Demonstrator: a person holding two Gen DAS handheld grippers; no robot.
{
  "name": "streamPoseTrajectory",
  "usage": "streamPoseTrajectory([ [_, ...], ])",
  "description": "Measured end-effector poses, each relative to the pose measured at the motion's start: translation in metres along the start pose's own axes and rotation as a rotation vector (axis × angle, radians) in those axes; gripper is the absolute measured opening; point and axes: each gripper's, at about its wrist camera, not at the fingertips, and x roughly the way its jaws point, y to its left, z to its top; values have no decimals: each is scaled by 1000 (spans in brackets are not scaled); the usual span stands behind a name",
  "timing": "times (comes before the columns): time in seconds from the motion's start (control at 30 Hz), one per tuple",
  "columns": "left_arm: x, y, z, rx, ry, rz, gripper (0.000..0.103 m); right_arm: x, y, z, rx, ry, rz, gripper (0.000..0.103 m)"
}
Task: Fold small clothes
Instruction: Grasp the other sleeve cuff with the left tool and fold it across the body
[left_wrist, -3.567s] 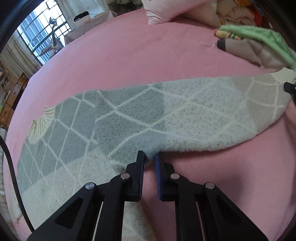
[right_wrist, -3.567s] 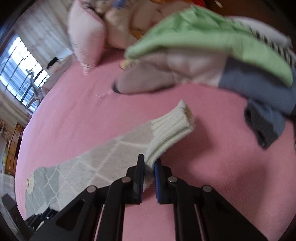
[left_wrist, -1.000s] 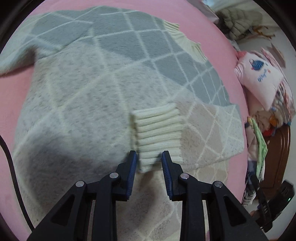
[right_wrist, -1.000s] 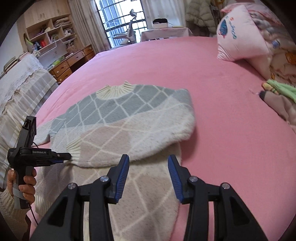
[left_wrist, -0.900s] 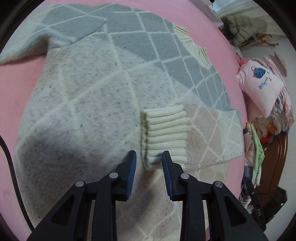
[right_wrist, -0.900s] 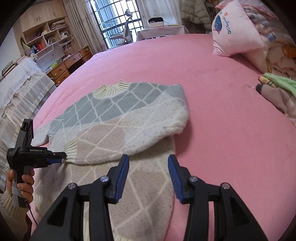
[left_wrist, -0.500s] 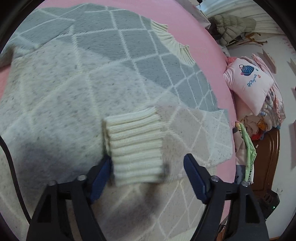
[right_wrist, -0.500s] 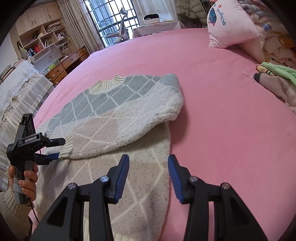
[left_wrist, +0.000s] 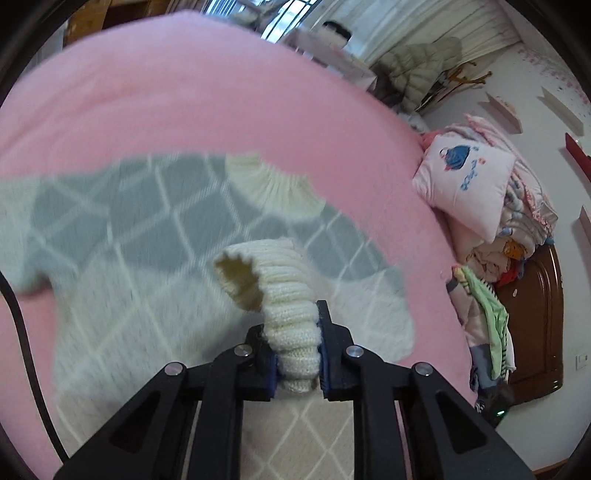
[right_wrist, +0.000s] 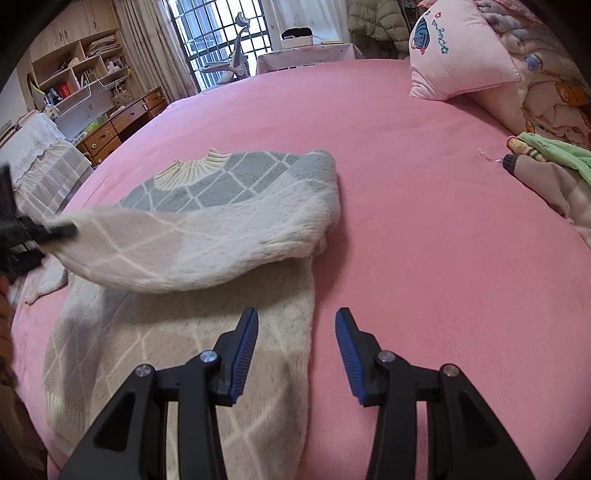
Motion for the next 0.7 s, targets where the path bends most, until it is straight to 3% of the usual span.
streamPoseTrajectory([
  [0.17, -31, -39, 49, 91, -102, 31, 14, 31, 7, 24, 33, 9, 21, 44],
  [0.33, -38, -51, 72, 123, -141, 77, 14, 58, 24, 45, -6, 16, -16, 44],
  [0.5, -32, -30, 79, 109, -135, 128, 15, 67, 32, 46, -59, 19, -49, 44],
  [0.7, 9, 38, 65, 42, -54, 264, 15, 67, 8, 34, -30, 59, -53, 44],
])
